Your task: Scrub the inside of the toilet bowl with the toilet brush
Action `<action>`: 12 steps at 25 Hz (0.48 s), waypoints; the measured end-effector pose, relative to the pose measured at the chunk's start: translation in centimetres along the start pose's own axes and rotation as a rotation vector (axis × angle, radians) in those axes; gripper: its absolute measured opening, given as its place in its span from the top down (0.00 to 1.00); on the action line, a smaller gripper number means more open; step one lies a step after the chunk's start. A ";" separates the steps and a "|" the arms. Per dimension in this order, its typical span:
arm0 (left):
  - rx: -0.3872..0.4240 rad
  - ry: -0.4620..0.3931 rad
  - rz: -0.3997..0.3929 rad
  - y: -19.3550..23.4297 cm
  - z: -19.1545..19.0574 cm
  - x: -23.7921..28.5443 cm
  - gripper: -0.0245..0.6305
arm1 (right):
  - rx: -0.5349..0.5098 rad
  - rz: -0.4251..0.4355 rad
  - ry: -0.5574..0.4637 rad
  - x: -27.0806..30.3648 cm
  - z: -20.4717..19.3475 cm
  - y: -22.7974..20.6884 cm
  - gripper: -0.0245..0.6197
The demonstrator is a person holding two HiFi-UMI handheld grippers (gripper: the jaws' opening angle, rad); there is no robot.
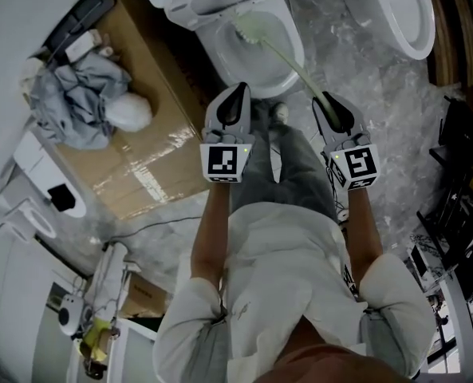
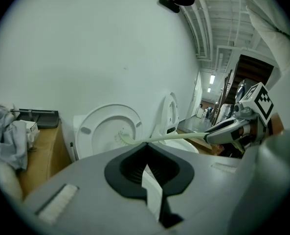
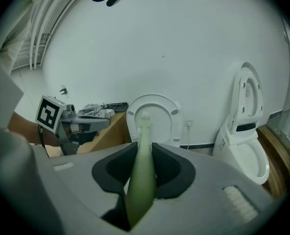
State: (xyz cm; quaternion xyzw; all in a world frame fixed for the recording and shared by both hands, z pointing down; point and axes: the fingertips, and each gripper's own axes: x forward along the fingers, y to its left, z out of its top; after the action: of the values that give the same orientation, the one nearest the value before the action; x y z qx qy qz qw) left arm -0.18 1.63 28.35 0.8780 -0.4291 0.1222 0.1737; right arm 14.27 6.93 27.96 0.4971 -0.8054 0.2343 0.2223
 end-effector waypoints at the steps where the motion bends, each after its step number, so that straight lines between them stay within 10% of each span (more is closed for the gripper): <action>1: -0.006 0.001 0.005 0.3 -0.3 0.2 0.94 | -0.002 0.004 0.010 0.6 -0.3 0.0 0.81; 12: -0.068 0.056 0.075 2.4 -5.3 1.6 0.94 | -0.005 0.059 0.129 5.6 -4.3 -0.5 0.81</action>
State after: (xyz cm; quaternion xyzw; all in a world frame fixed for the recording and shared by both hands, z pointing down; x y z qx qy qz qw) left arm -1.51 1.30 34.20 0.8510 -0.4607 0.1385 0.2106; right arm 13.03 5.41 34.79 0.4564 -0.8041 0.2704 0.2682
